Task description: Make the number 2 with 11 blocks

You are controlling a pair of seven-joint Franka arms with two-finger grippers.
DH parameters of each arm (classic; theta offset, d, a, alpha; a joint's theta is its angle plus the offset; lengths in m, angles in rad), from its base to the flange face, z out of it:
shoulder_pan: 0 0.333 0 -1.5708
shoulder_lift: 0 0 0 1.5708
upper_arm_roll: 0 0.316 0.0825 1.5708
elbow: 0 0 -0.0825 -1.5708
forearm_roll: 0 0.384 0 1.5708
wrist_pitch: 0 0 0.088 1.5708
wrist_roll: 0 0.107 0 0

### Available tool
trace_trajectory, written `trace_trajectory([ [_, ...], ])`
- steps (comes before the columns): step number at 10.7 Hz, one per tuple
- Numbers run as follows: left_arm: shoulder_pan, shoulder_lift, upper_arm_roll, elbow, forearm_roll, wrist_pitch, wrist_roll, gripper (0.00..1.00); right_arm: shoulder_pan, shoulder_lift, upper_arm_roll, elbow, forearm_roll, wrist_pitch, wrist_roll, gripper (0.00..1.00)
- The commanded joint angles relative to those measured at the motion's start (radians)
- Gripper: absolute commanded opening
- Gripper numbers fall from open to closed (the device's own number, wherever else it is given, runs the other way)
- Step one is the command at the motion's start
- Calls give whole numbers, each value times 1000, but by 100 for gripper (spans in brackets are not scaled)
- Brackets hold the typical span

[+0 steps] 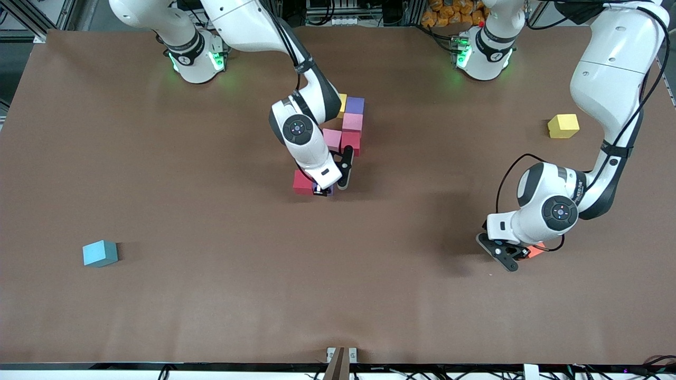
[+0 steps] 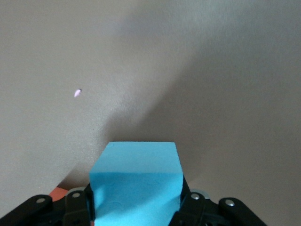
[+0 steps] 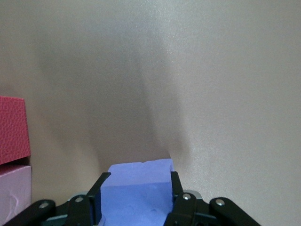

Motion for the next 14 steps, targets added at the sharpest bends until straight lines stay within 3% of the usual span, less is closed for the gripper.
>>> trace_trajectory([
  [1,4,-30,-38,-1,-7,-25,-100,0,-7,-3,6,-8,-12,9,-6,5],
  [2,5,-41,-49,-1,-28,-41,-123,0,-7,-3,6,-8,-12,7,6,41],
  [3,3,-49,-52,-1,-57,-57,-149,0,-9,-3,6,-8,-12,7,8,99],
  [8,11,-80,-137,-1,-185,-186,-532,0,-24,-19,6,-6,-11,-31,11,100],
  [14,-18,-97,-276,-12,-205,-268,-1366,0,-101,-174,3,-6,-11,-254,-1,100],
])
